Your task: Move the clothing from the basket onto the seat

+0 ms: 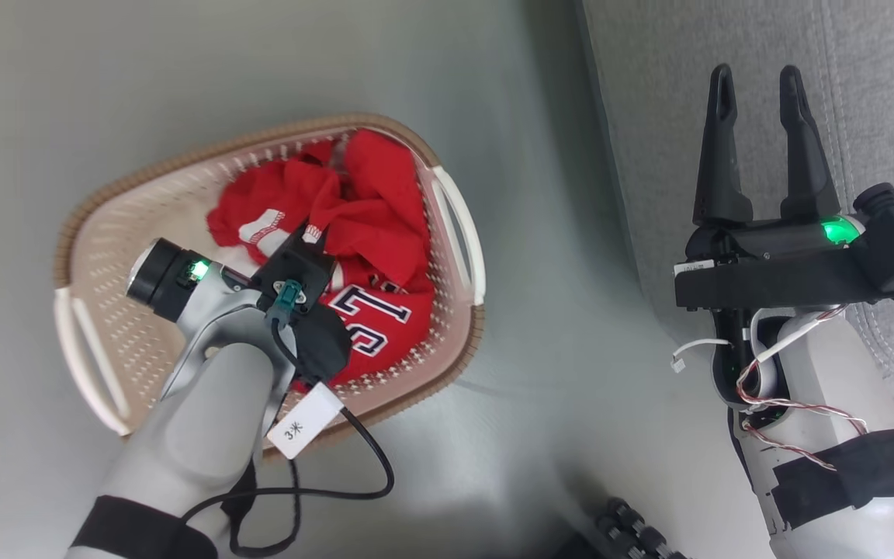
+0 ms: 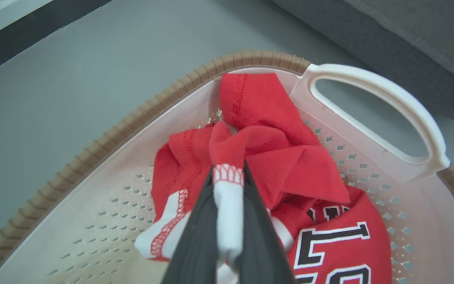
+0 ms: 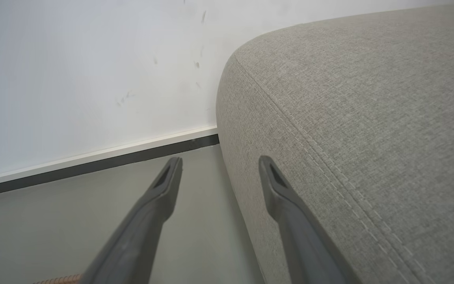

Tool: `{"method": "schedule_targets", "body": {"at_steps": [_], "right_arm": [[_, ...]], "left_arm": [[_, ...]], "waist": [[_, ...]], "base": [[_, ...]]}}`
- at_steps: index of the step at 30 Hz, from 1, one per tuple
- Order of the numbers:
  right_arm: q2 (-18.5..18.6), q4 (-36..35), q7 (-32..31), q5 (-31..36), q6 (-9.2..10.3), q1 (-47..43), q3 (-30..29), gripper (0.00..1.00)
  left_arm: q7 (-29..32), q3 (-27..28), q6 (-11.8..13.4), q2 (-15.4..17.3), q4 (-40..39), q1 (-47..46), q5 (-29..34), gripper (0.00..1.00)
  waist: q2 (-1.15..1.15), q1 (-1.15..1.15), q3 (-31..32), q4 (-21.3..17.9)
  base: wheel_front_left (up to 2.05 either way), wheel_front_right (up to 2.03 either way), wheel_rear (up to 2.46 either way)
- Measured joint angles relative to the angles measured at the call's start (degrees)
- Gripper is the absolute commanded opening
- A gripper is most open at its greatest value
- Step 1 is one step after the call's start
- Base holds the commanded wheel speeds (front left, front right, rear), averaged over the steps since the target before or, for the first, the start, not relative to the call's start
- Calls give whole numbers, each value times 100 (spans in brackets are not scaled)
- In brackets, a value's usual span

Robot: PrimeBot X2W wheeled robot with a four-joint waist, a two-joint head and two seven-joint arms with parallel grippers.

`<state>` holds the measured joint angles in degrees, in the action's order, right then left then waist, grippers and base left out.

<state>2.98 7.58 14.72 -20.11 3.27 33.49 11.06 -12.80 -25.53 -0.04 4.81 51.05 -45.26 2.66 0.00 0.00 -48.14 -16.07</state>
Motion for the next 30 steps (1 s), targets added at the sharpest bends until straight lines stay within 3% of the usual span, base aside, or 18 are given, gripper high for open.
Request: {"method": "schedule_targets", "body": {"at_steps": [21, 30], "right_arm": [[118, 906, -1, 290, -261, -325, -141, 100], [115, 1246, -1, 311, -327, -657, -187, 100]], "left_arm": [[-144, 55, -458, -243, -218, 301, -965, 0], [-147, -293, -558, -258, -636, 371, -1443, 0]], "waist": [[0, -1, 1541, 778], [-1, -1, 2316, 1073]], "base": [[0, 0, 0], [0, 0, 0]]}}
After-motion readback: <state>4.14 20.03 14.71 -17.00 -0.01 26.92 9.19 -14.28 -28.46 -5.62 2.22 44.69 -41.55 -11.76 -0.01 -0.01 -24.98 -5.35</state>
